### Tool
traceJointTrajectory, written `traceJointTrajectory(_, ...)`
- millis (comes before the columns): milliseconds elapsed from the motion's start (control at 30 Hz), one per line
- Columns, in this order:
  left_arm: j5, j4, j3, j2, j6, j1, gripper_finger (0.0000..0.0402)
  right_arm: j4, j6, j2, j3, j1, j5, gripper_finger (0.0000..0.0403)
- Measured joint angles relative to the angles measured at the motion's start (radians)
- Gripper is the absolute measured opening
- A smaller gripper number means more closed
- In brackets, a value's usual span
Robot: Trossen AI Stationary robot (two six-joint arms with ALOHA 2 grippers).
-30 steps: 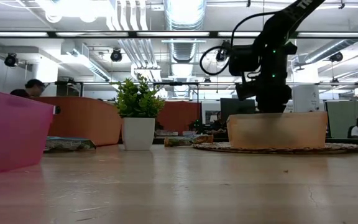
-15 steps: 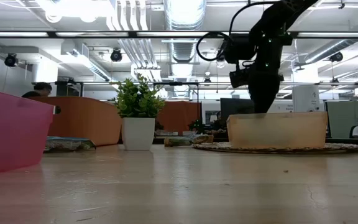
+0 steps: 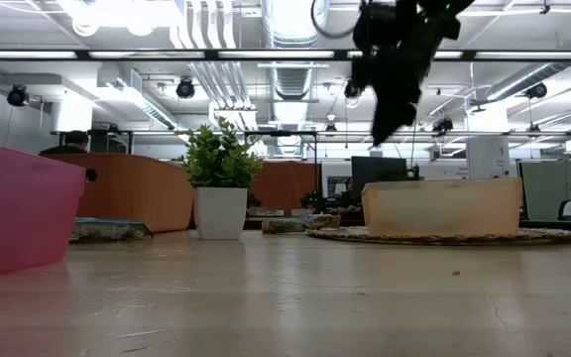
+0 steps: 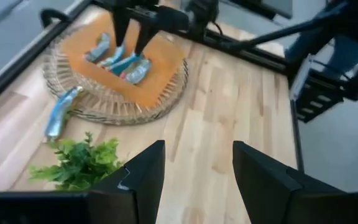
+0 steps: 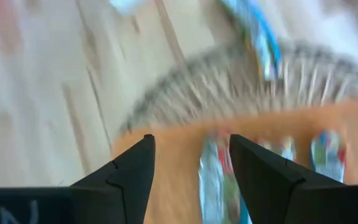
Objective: Pick and place Granola Bars by type
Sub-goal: Put the red granola bar into the right orange bin
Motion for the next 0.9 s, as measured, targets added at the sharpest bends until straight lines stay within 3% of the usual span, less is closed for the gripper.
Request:
traceJointTrajectory(167, -0.093, 0.014, -0.122, -0.092, -0.03, 0.0, 0.0169, 0.136, 0.041, -0.091, 0.0, 0.048, -0.003, 0.0198)
traceJointTrajectory(400, -0.184, 0.152, -0.37, -0.213, -0.072, 0.0, 0.0169, 0.342, 0.094, -0.203, -0.004, 0.135, -0.007, 0.0198)
traceJointTrajectory(900, -0.21, 0.459, -0.773, -0.338, -0.146, 0.0, 0.0167, 0.598, 0.223, -0.312, -0.005, 0.283, 0.001, 0.0198)
